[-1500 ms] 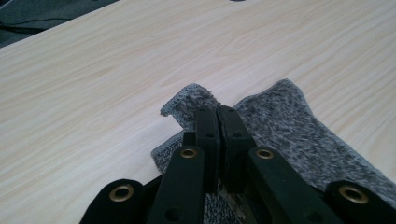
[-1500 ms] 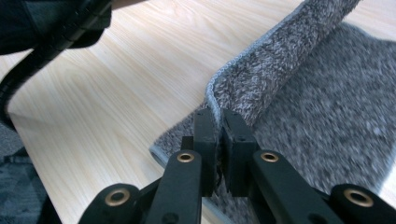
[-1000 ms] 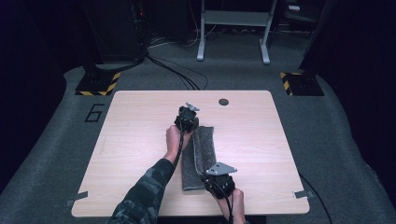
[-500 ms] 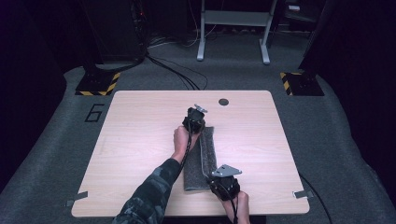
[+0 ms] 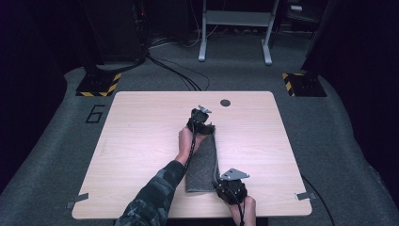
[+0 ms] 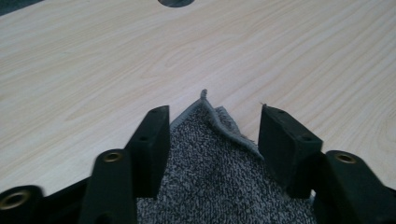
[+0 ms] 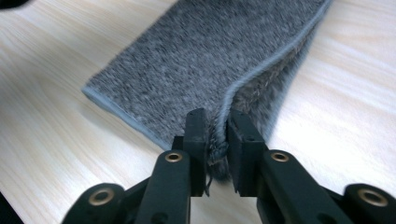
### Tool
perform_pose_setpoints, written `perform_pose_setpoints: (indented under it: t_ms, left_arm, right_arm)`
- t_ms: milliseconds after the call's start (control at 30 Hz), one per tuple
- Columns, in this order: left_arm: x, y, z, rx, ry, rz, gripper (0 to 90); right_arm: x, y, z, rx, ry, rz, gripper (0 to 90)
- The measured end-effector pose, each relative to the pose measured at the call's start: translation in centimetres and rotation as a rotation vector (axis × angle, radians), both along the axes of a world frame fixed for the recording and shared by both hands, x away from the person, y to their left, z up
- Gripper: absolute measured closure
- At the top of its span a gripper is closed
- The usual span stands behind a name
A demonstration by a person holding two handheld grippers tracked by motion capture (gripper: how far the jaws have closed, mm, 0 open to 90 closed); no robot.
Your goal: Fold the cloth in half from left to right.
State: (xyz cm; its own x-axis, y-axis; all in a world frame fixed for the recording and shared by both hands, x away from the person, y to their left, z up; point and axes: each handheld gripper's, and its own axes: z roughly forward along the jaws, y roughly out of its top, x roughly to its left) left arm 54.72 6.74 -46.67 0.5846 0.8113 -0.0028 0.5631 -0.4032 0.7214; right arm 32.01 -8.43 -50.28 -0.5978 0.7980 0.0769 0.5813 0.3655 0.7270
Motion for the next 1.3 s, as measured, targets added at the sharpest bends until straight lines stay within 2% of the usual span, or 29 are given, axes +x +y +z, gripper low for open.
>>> perform_pose_setpoints:
  t_ms: [100, 300, 367, 400, 467, 533, 600, 633, 700, 733, 767, 833, 900, 1000, 1100, 1200, 1300]
  left_arm:
    - [-0.2, 0.6, 0.3, -0.006, -0.002, 0.008, 37.3]
    - [-1.3, 2.9, 0.4, -0.006, 0.005, 0.024, 30.5]
    - [-1.8, 3.7, 0.3, 0.000, 0.006, 0.024, 28.8]
    - [-2.2, 4.1, 0.2, -0.004, 0.008, 0.026, 27.9]
    - [-3.0, 5.0, 0.0, 0.008, 0.006, 0.010, 26.7]
    - [-3.8, 5.7, -0.2, 0.008, 0.010, 0.007, 24.9]
    - [-4.8, 6.3, -0.6, 0.016, 0.020, -0.004, 23.0]
    - [-4.8, 6.3, -0.6, 0.016, 0.020, -0.004, 22.0]
    - [-6.2, 6.9, -1.2, 0.031, 0.026, -0.008, 20.3]
    - [-6.9, 7.2, -1.5, 0.033, 0.032, -0.017, 19.8]
    - [-6.9, 7.2, -1.5, 0.033, 0.032, -0.017, 19.1]
    - [-7.9, 7.5, -1.9, 0.036, 0.043, -0.024, 18.3]
    - [-9.0, 7.6, -2.2, 0.049, 0.043, -0.034, 18.0]
    - [-10.5, 7.6, -2.6, 0.070, 0.047, -0.053, 16.8]
    - [-11.6, 7.8, -3.1, 0.084, 0.051, -0.060, 15.9]
    - [-12.4, 7.9, -3.7, 0.093, 0.056, -0.066, 15.7]
    - [-13.1, 7.9, -4.3, 0.110, 0.065, -0.076, 15.7]
  right_arm:
    - [0.0, -0.8, -0.2, -0.010, 0.000, -0.013, 70.2]
    - [-0.4, -3.1, -0.4, -0.034, 0.028, -0.092, 57.5]
    - [-0.3, -4.0, -0.3, -0.028, 0.019, -0.112, 52.7]
    - [-0.3, -4.3, -0.2, -0.021, 0.028, -0.124, 51.7]
    - [-0.1, -5.0, 0.1, 0.004, 0.021, -0.139, 48.0]
    - [0.4, -5.2, 0.4, 0.014, 0.017, -0.141, 43.6]
    - [1.2, -4.9, 0.9, 0.019, 0.008, -0.140, 38.3]
    - [1.7, -4.7, 1.1, 0.014, 0.011, -0.134, 35.1]
    - [2.6, -4.2, 1.3, 0.007, 0.010, -0.126, 29.4]
    - [3.1, -3.9, 1.3, -0.001, 0.005, -0.114, 27.9]
    - [3.1, -3.9, 1.3, -0.001, 0.005, -0.114, 27.9]
    - [4.1, -2.9, 1.2, -0.049, 0.001, -0.106, 24.4]
    - [4.9, -2.0, 0.8, -0.062, 0.001, -0.103, 22.4]
    - [5.8, -1.2, 0.0, -0.116, 0.011, -0.086, 20.1]
    - [6.0, -0.8, -0.7, -0.141, 0.026, -0.077, 20.1]
    - [5.6, -0.4, -1.1, -0.145, 0.041, -0.075, 21.0]
    - [5.2, -0.4, -1.2, -0.149, 0.034, -0.058, 21.7]
